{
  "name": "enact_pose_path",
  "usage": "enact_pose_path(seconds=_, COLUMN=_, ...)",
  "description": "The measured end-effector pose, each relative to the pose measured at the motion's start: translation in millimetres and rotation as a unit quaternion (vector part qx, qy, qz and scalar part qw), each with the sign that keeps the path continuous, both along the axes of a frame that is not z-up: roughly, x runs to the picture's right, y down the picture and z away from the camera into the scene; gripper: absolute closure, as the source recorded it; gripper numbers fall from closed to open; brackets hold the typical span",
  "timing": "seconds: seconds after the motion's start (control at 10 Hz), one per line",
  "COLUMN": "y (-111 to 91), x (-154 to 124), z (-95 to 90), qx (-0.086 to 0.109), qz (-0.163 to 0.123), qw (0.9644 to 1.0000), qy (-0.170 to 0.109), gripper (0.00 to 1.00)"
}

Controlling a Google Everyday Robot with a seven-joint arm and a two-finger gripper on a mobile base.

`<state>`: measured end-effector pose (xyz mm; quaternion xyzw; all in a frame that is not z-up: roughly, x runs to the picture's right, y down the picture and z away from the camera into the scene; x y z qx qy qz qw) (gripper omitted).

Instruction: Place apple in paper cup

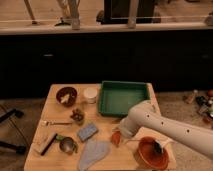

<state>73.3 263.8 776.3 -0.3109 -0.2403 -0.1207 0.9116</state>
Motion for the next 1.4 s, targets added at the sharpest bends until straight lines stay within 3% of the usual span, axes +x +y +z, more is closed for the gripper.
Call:
enact_pose_path(seconds=0.2, y=1, x=1, z=-1.9, qx=0.002, qz=-0.002, qw=1.0000, qy=-0.002, gripper=0.96)
enact_pose_path(seconds=0.3, y=0, x=1, z=-4.7, qx=0.004, qz=-0.005, qw=1.0000, qy=-0.002, gripper=1.00)
enact_pose_path(seconds=0.8, y=-21, x=-3, z=-26.7, qx=0.034, qz=-0.016, qw=0.9993, qy=-0.005, gripper=1.00)
enact_pose_path(seconds=1.4, y=-50, x=-5, z=-39.9, qx=0.066, qz=-0.026, qw=0.9975, qy=-0.007, gripper=1.00)
